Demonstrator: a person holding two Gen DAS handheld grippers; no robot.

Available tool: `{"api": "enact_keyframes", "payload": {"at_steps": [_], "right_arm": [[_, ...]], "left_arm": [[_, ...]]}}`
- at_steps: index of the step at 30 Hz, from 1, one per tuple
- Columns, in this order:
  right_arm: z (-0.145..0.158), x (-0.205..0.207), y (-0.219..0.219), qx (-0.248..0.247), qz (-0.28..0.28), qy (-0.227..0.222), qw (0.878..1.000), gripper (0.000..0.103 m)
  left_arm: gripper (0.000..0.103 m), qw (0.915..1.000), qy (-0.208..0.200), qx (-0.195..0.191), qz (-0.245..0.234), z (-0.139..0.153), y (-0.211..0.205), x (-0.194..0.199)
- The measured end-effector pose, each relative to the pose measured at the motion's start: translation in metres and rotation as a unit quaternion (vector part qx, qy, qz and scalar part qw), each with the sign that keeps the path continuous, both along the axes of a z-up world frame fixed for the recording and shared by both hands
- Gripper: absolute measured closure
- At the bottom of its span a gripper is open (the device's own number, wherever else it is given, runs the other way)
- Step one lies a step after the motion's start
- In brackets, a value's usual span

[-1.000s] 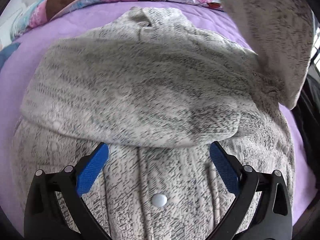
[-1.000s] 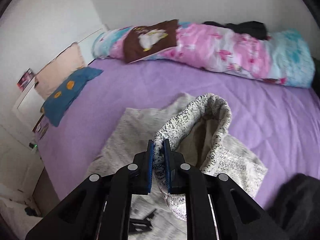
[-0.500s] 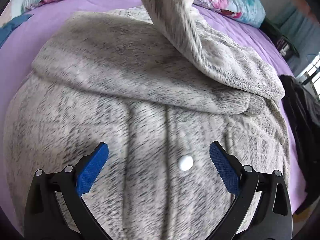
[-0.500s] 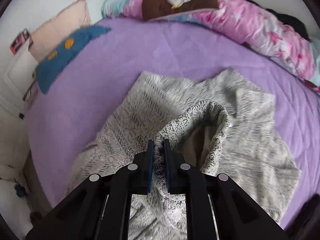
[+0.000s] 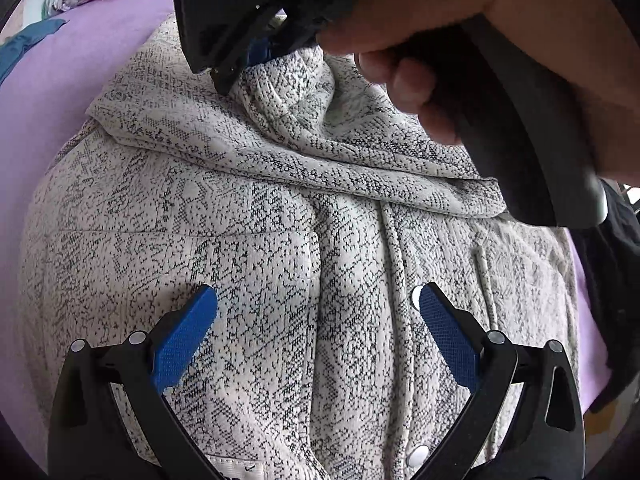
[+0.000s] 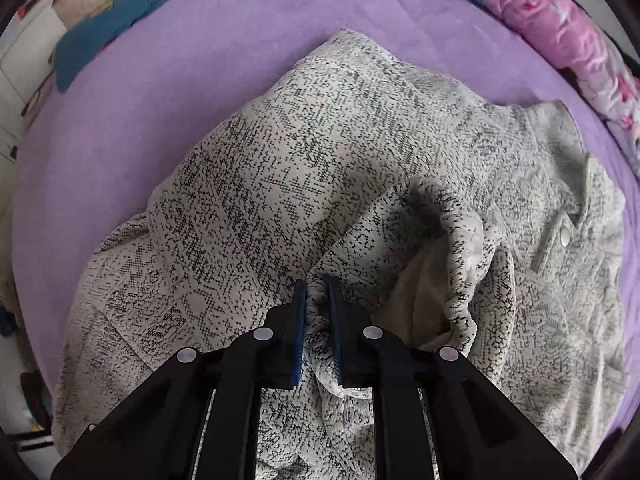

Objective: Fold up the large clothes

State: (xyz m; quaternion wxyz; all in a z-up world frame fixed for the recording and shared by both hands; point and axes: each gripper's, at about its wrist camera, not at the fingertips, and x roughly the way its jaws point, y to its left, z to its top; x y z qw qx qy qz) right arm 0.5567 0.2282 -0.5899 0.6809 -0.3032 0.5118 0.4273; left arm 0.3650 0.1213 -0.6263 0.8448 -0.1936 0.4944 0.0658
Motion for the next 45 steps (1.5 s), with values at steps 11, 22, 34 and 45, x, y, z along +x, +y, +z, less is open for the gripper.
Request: {"api": "enact_keyframes", "payload": {"at_steps": [11, 22, 34, 45], "right_arm": [[0.123, 0.024, -0.113, 0.168, -0.072, 0.054, 0.982, 0.047], [0.094, 0.093, -0.318, 0.050, -0.270, -0.010, 0.962, 0.047], [0.039, 0.109, -0.368, 0.039, -0.320, 0.029, 0.946, 0.047], [0.013, 0.094, -0.381, 0.101, -0.336, 0.080, 0.933, 0.081]], "left_arm": [[0.006, 0.9996, -0.016, 0.006, -0.025, 0.036, 0.034, -0.017], [0.006, 0.9925, -0.094, -0.073, 0.026, 0.078, 0.099, 0.067], [0.006, 0.9829, -0.070, -0.171, -0.001, 0.046, 0.127, 0.144], [0.085, 0.9770, -0.026, -0.211, -0.018, 0.017, 0.120, 0.153]]}}
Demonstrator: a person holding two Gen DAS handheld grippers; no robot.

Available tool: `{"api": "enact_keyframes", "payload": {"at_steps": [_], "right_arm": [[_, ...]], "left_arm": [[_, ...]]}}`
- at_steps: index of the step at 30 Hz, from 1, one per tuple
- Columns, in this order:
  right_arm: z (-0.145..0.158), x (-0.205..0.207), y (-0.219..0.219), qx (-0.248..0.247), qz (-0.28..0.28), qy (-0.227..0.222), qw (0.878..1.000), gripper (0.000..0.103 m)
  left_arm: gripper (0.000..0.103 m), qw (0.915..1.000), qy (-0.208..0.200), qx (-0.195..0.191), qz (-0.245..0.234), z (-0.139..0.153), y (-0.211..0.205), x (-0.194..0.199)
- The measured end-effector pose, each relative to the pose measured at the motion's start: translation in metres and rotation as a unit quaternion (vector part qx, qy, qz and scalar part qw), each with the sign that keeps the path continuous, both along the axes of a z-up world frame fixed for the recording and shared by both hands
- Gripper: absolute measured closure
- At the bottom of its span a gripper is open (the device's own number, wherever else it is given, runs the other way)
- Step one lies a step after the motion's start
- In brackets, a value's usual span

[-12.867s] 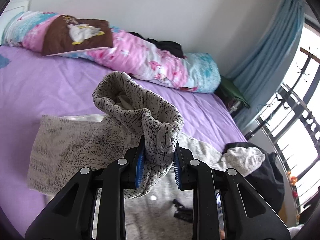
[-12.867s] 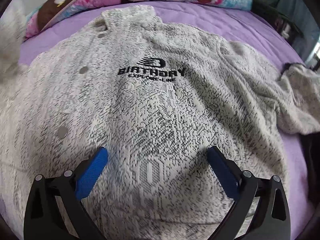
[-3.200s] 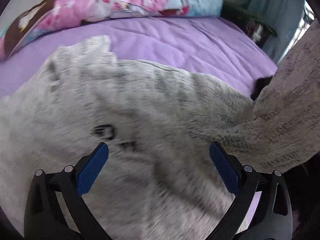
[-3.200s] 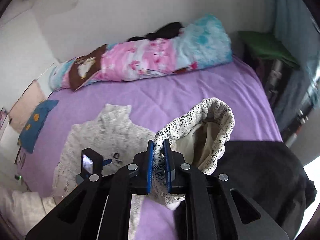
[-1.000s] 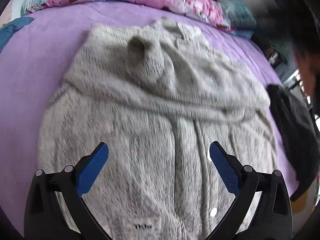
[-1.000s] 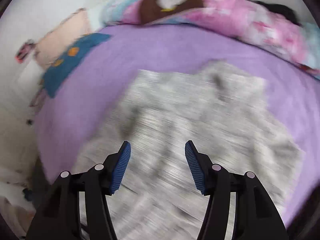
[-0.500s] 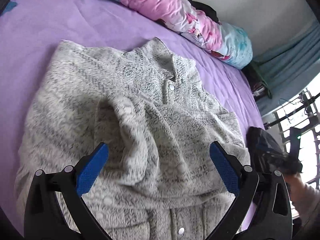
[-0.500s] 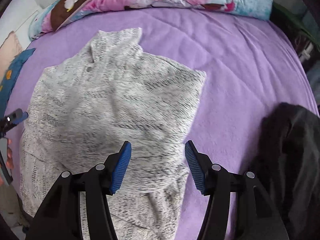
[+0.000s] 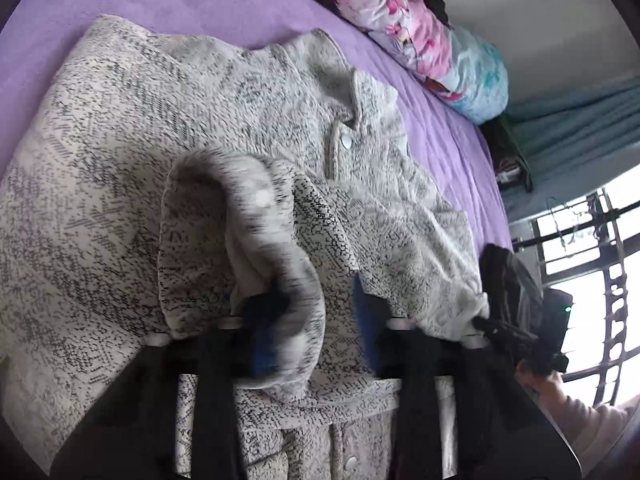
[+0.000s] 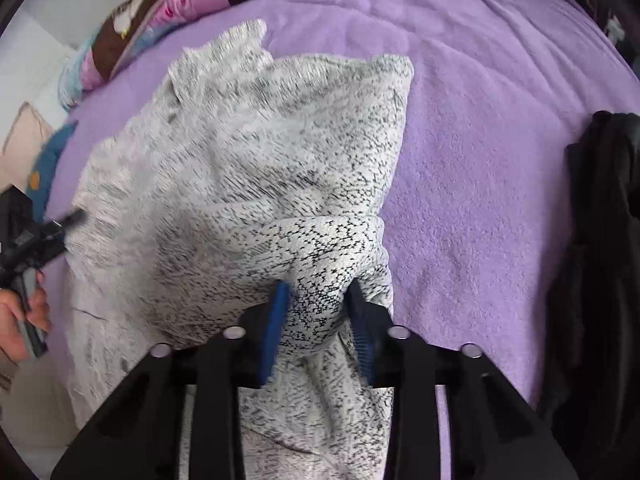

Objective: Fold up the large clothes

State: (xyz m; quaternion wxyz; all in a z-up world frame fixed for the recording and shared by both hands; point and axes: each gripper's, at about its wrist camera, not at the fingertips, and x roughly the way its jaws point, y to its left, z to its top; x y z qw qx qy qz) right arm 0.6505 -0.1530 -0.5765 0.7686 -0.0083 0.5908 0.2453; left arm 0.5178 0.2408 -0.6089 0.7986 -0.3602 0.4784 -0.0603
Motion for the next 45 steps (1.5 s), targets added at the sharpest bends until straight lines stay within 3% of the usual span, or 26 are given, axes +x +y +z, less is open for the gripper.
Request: {"api": "enact_keyframes", "payload": {"at_steps": [2, 6, 11, 15, 18, 19, 20, 21, 23, 25, 26, 27, 30, 34, 37, 45], "right_arm": [[0.004, -0.003, -0.001, 0.003, 0.005, -0.003, 1.000, 0.083], [0.017, -0.008, -0.007, 0.015, 0.002, -0.003, 1.000, 0.088], [0.035, -0.019, -0.010, 0.024, 0.011, -0.010, 1.000, 0.094], [0.014, -0.024, -0.012, 0.007, 0.002, 0.007, 1.000, 0.095], [-0.007, -0.022, -0.010, 0.005, -0.006, 0.023, 1.000, 0.095], [-0.010, -0.021, -0.010, 0.011, -0.008, 0.026, 1.000, 0.095], [-0.011, -0.020, -0.011, 0.020, -0.011, 0.029, 0.999, 0.095], [-0.008, -0.019, -0.013, 0.025, -0.013, 0.023, 0.999, 0.094], [-0.001, -0.020, -0.017, 0.027, -0.011, 0.010, 1.000, 0.086], [0.007, -0.020, -0.025, 0.023, -0.010, 0.002, 1.000, 0.072], [0.009, -0.019, -0.028, 0.025, -0.013, -0.001, 1.000, 0.058], [0.013, -0.019, -0.034, 0.030, -0.016, -0.004, 0.999, 0.051], [0.018, -0.015, -0.052, 0.037, -0.027, -0.013, 0.999, 0.044], [0.010, -0.005, -0.080, 0.055, -0.039, -0.005, 0.998, 0.044], [0.003, -0.003, -0.076, 0.077, 0.007, -0.006, 0.997, 0.053], [-0.011, -0.008, -0.038, 0.039, 0.136, -0.056, 0.988, 0.059]], "left_arm": [[0.093, 0.9999, 0.005, -0.008, 0.005, -0.002, 0.001, 0.001], [0.096, 0.9994, 0.008, -0.004, 0.034, -0.001, 0.014, -0.007], [0.096, 0.9940, -0.022, -0.015, 0.106, 0.011, 0.044, -0.033], [0.095, 0.9953, 0.033, 0.007, 0.091, -0.005, 0.038, -0.034], [0.074, 0.9920, 0.067, 0.050, 0.094, -0.003, 0.034, -0.039], [0.049, 0.9882, 0.074, 0.078, 0.110, 0.007, 0.034, -0.040], [0.031, 0.9853, 0.069, 0.095, 0.124, 0.016, 0.036, -0.041], [0.025, 0.9825, 0.043, 0.119, 0.137, 0.037, 0.035, -0.041], [0.006, 0.9800, 0.006, 0.158, 0.121, 0.069, 0.025, -0.028], [0.006, 0.9799, -0.035, 0.178, 0.083, 0.100, 0.004, -0.001], [0.006, 0.9814, -0.045, 0.174, 0.065, 0.107, -0.006, 0.010], [0.006, 0.9838, -0.056, 0.166, 0.039, 0.115, -0.023, 0.031], [0.006, 0.9878, -0.065, 0.138, -0.030, 0.120, -0.078, 0.087], [0.006, 0.9887, -0.043, 0.091, -0.111, 0.099, -0.155, 0.155], [0.006, 0.9837, 0.004, 0.066, -0.167, 0.066, -0.208, 0.198], [0.006, 0.9744, 0.106, 0.073, -0.184, 0.002, -0.268, 0.252]]}}
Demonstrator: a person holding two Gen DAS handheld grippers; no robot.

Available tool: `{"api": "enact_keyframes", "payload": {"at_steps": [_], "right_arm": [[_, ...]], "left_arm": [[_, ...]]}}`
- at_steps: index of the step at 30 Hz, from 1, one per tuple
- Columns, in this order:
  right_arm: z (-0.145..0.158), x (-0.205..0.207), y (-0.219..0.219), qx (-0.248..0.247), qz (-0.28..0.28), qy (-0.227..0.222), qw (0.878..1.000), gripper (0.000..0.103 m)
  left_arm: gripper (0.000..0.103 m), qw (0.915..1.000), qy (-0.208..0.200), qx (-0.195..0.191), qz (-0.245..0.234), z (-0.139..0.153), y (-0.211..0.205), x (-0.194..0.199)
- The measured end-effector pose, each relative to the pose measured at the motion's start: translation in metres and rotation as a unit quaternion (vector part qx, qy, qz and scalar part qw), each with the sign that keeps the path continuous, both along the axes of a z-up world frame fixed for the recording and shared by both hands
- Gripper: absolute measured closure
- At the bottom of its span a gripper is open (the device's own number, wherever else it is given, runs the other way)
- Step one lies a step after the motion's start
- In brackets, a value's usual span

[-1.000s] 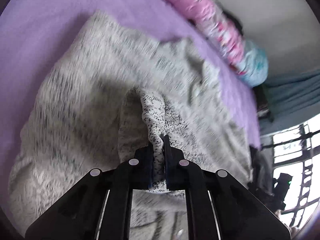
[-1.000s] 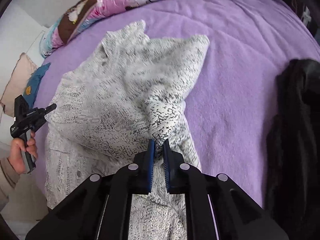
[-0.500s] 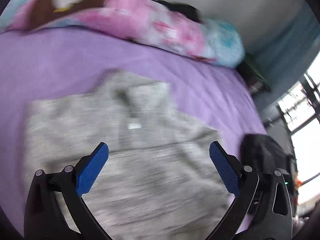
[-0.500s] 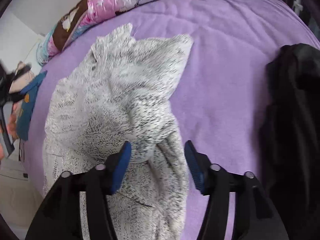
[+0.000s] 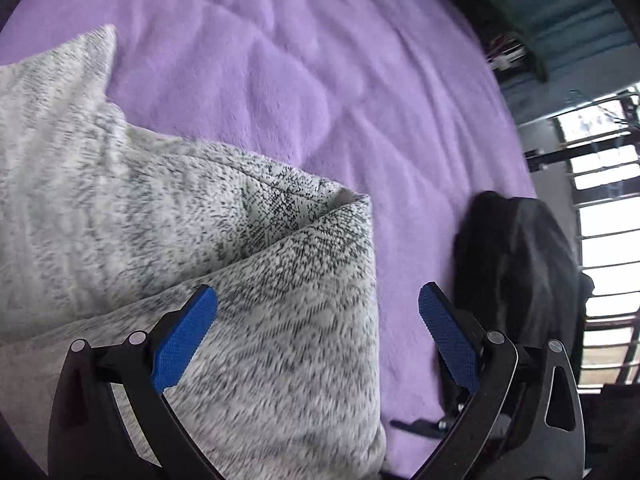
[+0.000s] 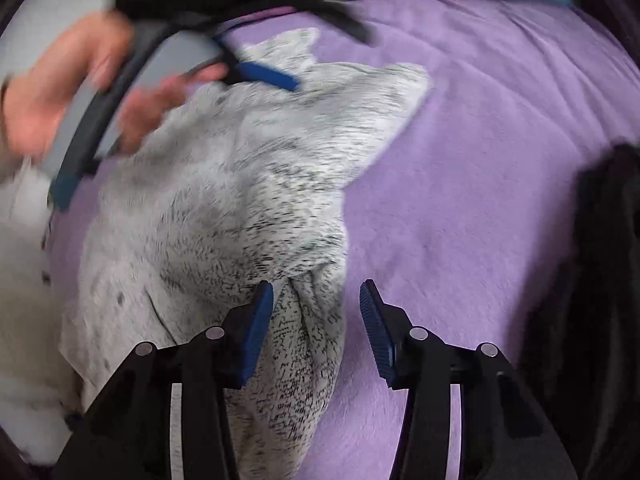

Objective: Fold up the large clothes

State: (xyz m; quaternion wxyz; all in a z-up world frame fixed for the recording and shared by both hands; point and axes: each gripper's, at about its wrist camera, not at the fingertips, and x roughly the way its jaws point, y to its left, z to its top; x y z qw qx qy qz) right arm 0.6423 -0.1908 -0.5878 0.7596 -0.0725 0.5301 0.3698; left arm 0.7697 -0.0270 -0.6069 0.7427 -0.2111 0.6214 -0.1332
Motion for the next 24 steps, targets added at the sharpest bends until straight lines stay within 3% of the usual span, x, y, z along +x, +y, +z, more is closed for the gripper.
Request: {"api": "enact_keyframes", "payload": {"at_steps": [4, 8, 10, 13, 15, 20, 24], "right_arm": [[-0.003, 0.005, 0.004, 0.008, 0.012, -0.005, 1.000, 0.063], [-0.010, 0.012, 0.002, 0.023, 0.015, 0.014, 1.000, 0.063], [-0.013, 0.017, -0.004, 0.042, 0.006, 0.033, 0.999, 0.064], [-0.017, 0.023, -0.014, 0.060, -0.010, 0.052, 0.997, 0.079], [-0.018, 0.026, -0.019, 0.076, -0.019, 0.066, 0.995, 0.084], [-0.015, 0.025, -0.024, 0.085, -0.018, 0.063, 0.994, 0.090], [-0.004, 0.016, -0.038, 0.092, -0.028, 0.048, 0.994, 0.091]], "left_arm": [[0.008, 0.9987, 0.033, 0.029, -0.027, -0.014, -0.024, 0.014], [0.034, 0.9928, 0.068, 0.076, -0.063, -0.026, -0.046, 0.023], [0.036, 0.9909, 0.075, 0.088, -0.068, -0.029, -0.052, 0.028], [0.045, 0.9884, 0.081, 0.102, -0.078, -0.033, -0.059, 0.031], [0.054, 0.9860, 0.083, 0.114, -0.090, -0.037, -0.060, 0.034], [0.071, 0.9840, 0.098, 0.118, -0.091, -0.042, -0.054, 0.035], [0.076, 0.9863, 0.096, 0.110, -0.077, -0.037, -0.045, 0.043]]}}
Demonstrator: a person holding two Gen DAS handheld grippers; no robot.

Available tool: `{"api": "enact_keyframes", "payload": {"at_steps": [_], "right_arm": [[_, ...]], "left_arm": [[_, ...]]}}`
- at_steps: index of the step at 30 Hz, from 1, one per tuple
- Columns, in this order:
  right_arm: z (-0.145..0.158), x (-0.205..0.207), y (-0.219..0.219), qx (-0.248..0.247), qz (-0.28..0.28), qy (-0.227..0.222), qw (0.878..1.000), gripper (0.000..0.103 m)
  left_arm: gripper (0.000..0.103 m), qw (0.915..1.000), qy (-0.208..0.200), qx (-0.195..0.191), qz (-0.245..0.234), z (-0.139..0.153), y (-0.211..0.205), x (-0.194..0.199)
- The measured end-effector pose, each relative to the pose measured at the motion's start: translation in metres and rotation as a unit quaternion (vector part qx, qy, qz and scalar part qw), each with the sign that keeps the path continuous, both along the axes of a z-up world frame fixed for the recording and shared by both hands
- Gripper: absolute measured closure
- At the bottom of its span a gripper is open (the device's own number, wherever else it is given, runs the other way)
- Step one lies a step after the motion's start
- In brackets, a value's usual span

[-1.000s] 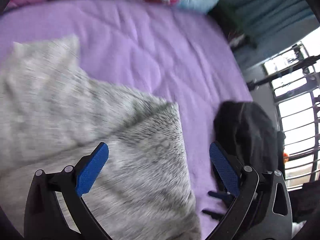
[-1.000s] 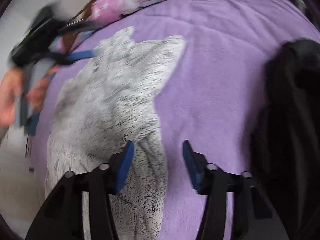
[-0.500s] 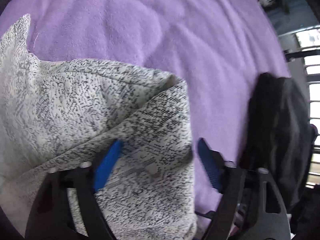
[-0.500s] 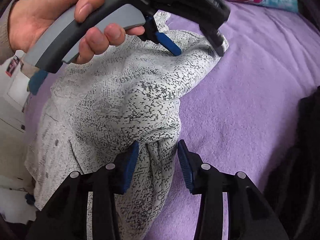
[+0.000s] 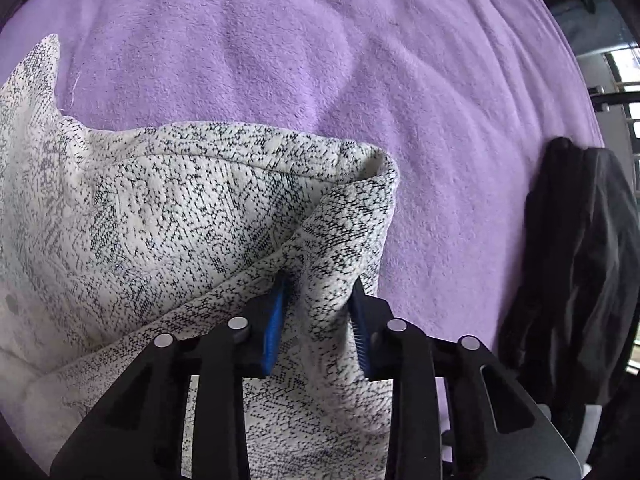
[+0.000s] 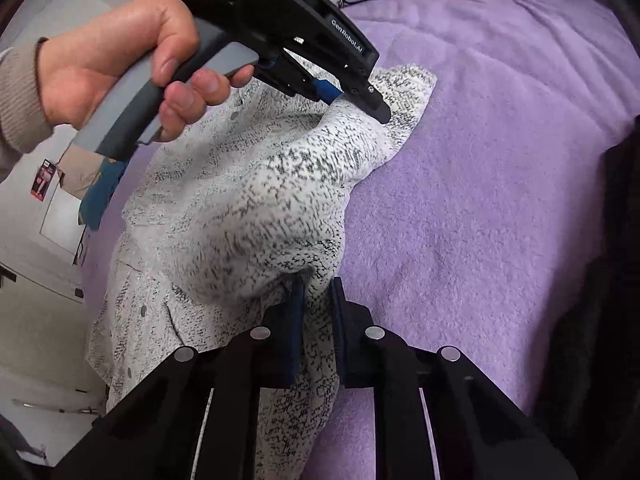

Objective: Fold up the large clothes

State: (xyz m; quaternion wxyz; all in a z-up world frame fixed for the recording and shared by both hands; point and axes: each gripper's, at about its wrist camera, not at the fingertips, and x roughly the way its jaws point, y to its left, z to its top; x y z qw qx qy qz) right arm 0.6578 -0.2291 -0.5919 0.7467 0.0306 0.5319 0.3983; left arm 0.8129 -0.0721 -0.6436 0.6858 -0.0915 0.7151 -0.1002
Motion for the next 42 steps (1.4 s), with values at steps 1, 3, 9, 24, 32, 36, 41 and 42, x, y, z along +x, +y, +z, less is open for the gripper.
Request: {"api": "enact_keyframes", "payload": {"at_steps": [1, 3, 9, 24, 32, 36, 41, 42], "right_arm": [[0.004, -0.004, -0.003, 0.004, -0.004, -0.004, 1.000, 0.091], [0.014, -0.010, -0.009, 0.016, -0.010, -0.009, 1.000, 0.091], [0.000, -0.023, -0.036, -0.002, -0.071, 0.028, 0.997, 0.102], [0.059, -0.018, -0.001, 0.050, -0.087, -0.035, 0.994, 0.031], [0.058, -0.021, 0.052, 0.061, 0.008, -0.056, 0.997, 0.043], [0.022, -0.019, 0.071, -0.012, 0.020, -0.023, 0.999, 0.043], [-0.017, -0.015, 0.082, -0.051, 0.019, 0.007, 0.998, 0.045], [-0.015, -0.015, 0.085, -0.056, 0.019, 0.006, 0.998, 0.044]], "left_arm": [[0.079, 1.0000, -0.006, -0.004, 0.005, 0.003, 0.001, 0.002], [0.080, 0.9995, -0.015, -0.019, 0.022, 0.008, 0.011, 0.007], [0.082, 0.9988, -0.045, -0.006, 0.016, 0.012, 0.012, 0.017], [0.006, 0.9855, -0.162, 0.012, 0.049, 0.075, 0.032, -0.041], [0.006, 0.9638, -0.233, 0.083, 0.099, 0.081, 0.074, -0.161], [0.006, 0.9604, -0.222, 0.129, 0.108, 0.060, 0.102, -0.201], [0.005, 0.9695, -0.167, 0.112, 0.140, 0.007, 0.136, -0.217], [0.005, 0.9688, -0.179, 0.106, 0.134, 0.005, 0.138, -0.219]]}}
